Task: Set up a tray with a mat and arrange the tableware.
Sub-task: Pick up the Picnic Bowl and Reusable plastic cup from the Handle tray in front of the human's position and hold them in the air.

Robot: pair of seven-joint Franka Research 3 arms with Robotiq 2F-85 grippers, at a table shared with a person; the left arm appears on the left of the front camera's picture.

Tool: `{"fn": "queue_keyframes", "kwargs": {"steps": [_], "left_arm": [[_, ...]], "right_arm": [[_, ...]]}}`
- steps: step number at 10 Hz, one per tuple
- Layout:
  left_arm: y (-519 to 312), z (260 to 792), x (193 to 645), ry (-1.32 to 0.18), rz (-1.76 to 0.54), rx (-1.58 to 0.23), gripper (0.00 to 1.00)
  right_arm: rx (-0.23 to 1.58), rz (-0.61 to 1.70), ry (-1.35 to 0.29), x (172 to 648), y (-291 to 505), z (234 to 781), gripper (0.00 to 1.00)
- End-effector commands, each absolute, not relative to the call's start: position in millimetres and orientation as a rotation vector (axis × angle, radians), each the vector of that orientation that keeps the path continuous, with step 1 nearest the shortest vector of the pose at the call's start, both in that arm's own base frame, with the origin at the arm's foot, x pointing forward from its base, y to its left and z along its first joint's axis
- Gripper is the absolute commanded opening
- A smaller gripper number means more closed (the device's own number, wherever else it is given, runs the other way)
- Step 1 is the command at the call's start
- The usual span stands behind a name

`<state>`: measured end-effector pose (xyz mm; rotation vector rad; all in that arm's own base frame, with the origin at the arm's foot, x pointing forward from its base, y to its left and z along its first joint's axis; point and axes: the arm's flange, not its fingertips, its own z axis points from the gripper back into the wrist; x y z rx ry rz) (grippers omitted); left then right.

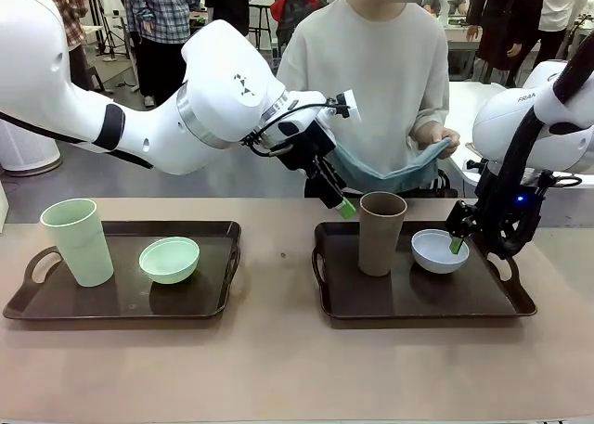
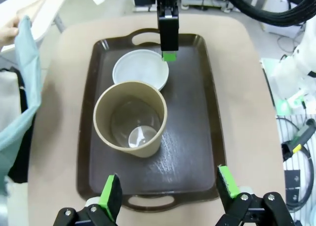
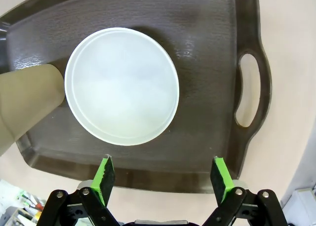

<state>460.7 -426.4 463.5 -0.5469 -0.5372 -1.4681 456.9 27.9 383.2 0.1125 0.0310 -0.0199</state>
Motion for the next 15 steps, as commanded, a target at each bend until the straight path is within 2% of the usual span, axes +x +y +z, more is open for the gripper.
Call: {"fn": "queue_keyframes", "kwargs": {"steps": [1,2,6,12,15], "left_arm": [[-425.2,464.1,461.8,-0.54,-1.465,-0.544,1.0],[-422.2,462.9,459.1,-0.6,-1.459,-0.509,1.0],[-419.6,430.8,497.0,-0.556,-1.394,-0.56,1.0],[-431.5,375.0,534.7,-0.591,-1.454,-0.655,1.0],[-427.3,356.9,535.2,-0.605,-1.534,-0.738,1.0]], "right_arm": [[0.113,-0.02,0.031,456.9,27.9,383.2,1.0],[0.111,-0.044,-0.005,461.0,30.4,384.5,1.0],[0.103,-0.137,-0.099,483.5,36.6,380.8,1.0],[0.063,-0.122,-0.064,500.9,46.8,364.3,1.0],[0.056,-0.128,-0.047,502.5,44.1,358.6,1.0]]}}
